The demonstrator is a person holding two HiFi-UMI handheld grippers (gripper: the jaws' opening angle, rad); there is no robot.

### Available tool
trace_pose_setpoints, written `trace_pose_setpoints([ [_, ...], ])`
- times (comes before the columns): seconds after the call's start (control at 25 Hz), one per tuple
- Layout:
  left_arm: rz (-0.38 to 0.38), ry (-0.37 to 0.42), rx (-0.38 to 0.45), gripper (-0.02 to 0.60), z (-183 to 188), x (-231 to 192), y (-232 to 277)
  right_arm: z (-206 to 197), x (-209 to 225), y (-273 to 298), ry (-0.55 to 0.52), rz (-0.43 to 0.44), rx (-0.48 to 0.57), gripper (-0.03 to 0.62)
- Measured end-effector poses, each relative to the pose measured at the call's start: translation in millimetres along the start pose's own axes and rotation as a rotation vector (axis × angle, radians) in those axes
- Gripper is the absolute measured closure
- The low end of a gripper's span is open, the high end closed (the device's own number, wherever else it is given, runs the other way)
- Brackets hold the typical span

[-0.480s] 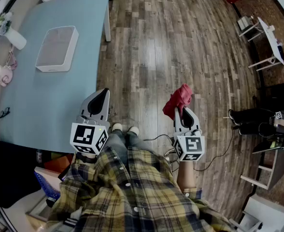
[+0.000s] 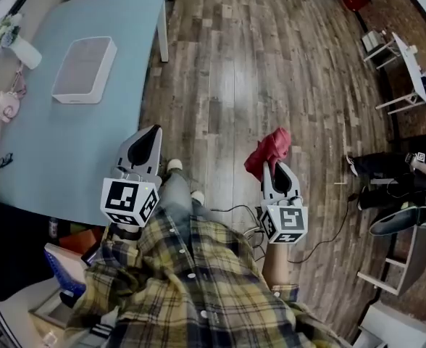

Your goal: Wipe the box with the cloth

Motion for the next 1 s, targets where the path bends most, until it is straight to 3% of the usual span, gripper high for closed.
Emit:
trace_pose_setpoints([
  [0.32, 0.033, 0.002, 0.008, 0.586, 5, -22, 32, 10, 4, 41, -0.019, 0.041, 0.001, 0.548],
  [0.68, 0.035, -0.025, 0.024, 0.461, 14, -90, 89, 41, -2, 133, -0.033, 0.059, 0.006, 0.547],
  [1.0, 0.109, -0.044, 0.038, 0.369, 34, -179, 128, 78, -29, 234, -0.053, 0.113, 0.002, 0.547],
])
Point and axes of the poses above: the fingertips, and each gripper's own axes: y forward along the fingers, x to its right, z out of its top, the point moved 7 cm from there along -y, backward along the fingers, and after that the axes turned 11 degrees about -z, right-handed, at the moved point
